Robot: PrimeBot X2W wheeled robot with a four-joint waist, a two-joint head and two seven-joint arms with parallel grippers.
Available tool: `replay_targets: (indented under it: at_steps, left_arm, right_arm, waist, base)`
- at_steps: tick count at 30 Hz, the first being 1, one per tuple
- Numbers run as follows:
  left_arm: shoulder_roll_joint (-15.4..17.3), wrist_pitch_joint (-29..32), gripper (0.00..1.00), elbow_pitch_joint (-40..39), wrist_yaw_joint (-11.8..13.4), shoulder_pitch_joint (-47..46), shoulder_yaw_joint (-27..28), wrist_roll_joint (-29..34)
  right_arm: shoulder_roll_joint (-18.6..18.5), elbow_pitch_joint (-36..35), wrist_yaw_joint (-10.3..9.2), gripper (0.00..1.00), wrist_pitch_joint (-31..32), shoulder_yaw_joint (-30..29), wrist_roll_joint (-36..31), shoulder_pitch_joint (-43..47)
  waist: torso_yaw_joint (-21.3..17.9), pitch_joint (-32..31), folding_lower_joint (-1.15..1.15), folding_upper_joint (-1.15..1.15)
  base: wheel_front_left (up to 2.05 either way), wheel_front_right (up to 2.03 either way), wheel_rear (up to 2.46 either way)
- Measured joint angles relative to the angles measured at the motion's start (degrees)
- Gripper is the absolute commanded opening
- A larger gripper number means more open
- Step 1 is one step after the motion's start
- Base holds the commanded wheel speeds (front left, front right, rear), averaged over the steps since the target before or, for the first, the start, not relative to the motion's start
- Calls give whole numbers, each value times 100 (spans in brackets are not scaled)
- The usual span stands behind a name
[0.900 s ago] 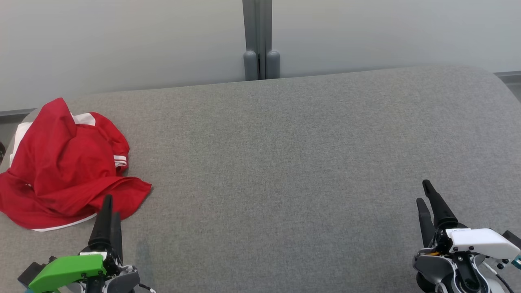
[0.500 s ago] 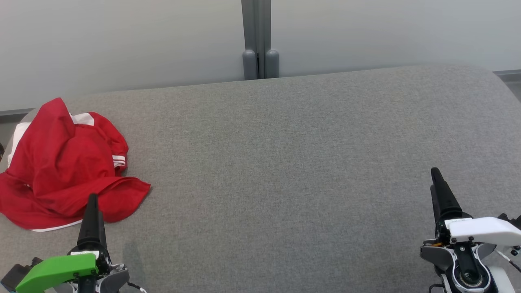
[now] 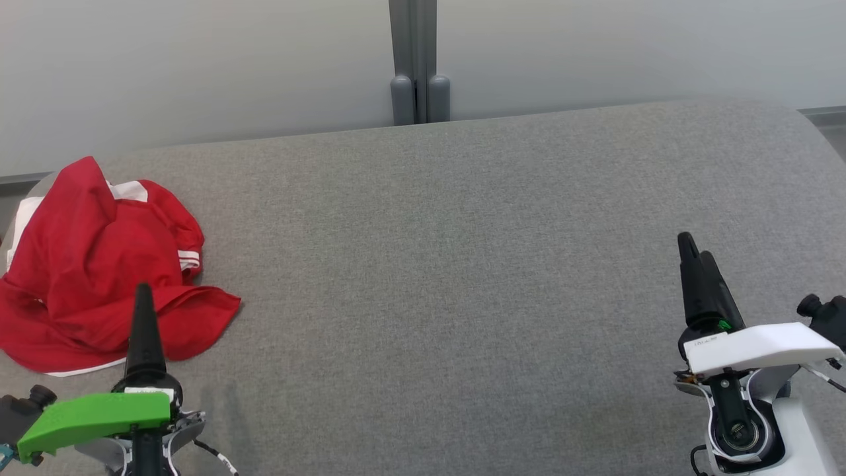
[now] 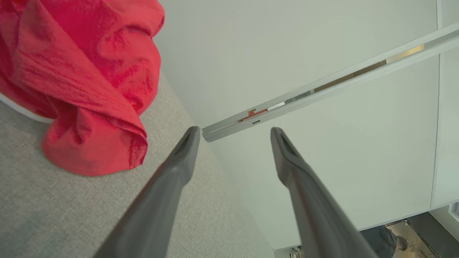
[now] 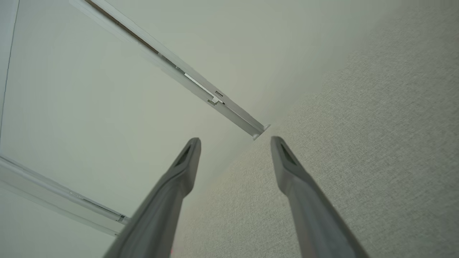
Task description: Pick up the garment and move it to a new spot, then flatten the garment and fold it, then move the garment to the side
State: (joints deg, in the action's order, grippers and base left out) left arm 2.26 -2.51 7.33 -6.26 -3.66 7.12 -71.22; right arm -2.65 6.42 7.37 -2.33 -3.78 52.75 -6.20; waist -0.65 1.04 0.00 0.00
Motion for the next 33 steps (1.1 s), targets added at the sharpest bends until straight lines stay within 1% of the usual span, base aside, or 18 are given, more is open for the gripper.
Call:
replay_targets:
  at_steps: [7,12,17,25,29,33]
  left_arm:
    - [2,-125,100,-370,221,5,-389,892]
    - [7,-225,100,-402,345,18,-705,1740]
    - [9,-316,100,-399,530,38,-992,2488]
    - [15,-449,100,-416,706,38,-1378,3595]
    - [27,-514,100,-425,808,38,-1569,4039]
    - [103,-569,100,-419,965,38,-1769,4403]
  right_arm:
    - [-86,-188,0,100,-137,198,-1023,-1]
    - [-244,-287,1,100,-236,435,-1842,-9]
    - [-229,-333,1,100,-319,482,-2398,-20]
    - [-166,-423,1,100,-454,522,-3214,-25]
    - [-137,-456,1,100,-523,555,-3551,-25]
    - [-119,-482,2,100,-586,595,-3852,-25]
  waist:
    - [-13,22,0,0]
    - [-24,25,0,0]
    - [-38,34,0,0]
    - [-64,45,0,0]
    - [-74,53,0,0]
    - [-88,59,0,0]
  base:
    - [0,0,0]
    - [0,0,0]
    - [0,0,0]
    - [0,0,0]
    - [0,0,0]
    - [0,0,0]
